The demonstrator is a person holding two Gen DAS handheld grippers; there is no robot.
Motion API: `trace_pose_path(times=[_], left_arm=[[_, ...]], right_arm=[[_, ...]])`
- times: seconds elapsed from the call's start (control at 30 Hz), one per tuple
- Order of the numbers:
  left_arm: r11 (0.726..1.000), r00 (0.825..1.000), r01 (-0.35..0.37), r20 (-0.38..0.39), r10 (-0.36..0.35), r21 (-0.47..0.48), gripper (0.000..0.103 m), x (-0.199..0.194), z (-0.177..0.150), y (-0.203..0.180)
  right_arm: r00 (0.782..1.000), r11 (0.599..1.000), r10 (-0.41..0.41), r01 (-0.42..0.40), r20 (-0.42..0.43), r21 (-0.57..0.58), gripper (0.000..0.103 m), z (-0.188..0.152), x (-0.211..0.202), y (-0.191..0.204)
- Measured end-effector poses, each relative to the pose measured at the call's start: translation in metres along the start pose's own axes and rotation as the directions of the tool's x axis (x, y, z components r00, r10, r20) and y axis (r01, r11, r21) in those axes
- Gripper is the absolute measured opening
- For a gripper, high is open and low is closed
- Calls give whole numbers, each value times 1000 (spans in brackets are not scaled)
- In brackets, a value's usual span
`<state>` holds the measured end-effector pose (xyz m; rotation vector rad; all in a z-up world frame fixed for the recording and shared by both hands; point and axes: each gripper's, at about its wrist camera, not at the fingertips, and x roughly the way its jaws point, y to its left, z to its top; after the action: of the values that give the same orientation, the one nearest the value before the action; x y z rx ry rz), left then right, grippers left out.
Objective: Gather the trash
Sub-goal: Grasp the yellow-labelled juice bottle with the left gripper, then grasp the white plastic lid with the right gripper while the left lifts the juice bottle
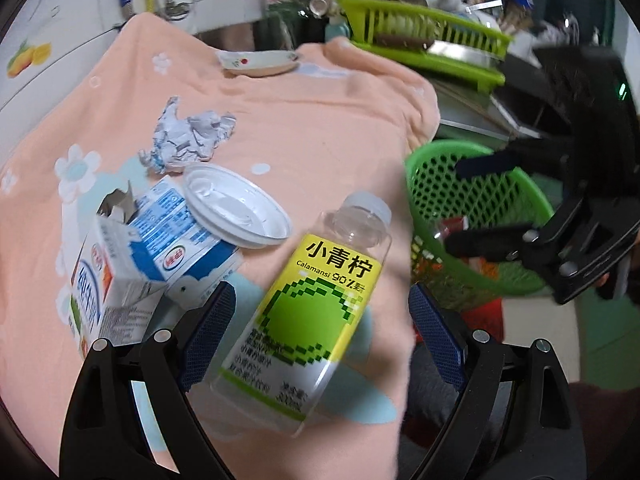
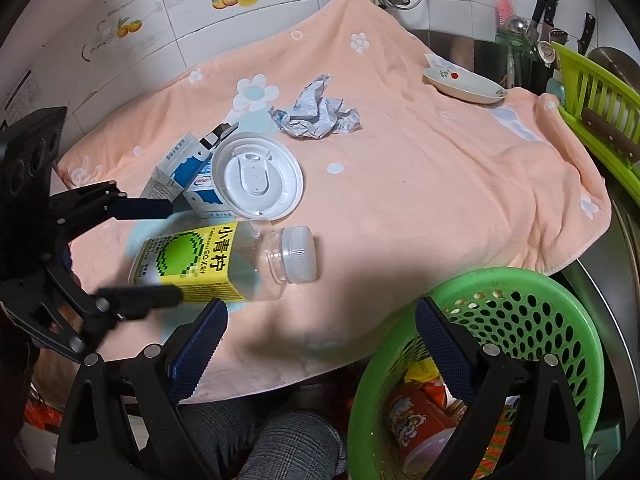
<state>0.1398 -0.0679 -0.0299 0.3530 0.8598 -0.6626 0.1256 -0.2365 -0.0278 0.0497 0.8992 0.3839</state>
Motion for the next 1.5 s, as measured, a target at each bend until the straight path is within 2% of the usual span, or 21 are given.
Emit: trace_pose_path(times=[0.37, 0.53, 0.63, 0.9, 1.27, 1.5], left_arm=[[999, 998, 13, -60, -10, 40, 87, 31, 3, -7], [999, 999, -15, -41, 17, 46, 70, 30, 0, -9], [1000, 1000, 2, -29, -2, 1, 63, 25, -3, -5], [997, 999, -28, 21, 29, -70, 58, -1, -25, 0], [981, 995, -80, 45, 89, -178, 57, -38, -54, 23], [978, 995, -95, 17, 100, -186, 57, -37, -67, 29]], right_arm=[[1000, 1000, -9, 9, -13, 8, 92, 2, 5, -4], [1000, 1000, -10, 10, -14, 0, 92, 5, 7, -4], [1000, 1000, -9, 9, -12, -1, 92, 6, 8, -3], [1000, 1000, 7, -7, -3, -11, 92, 13, 8, 1], [991, 991, 133, -133, -14, 6, 92, 45, 39, 22], [978, 978, 209, -208, -27, 30, 92, 72, 68, 27]])
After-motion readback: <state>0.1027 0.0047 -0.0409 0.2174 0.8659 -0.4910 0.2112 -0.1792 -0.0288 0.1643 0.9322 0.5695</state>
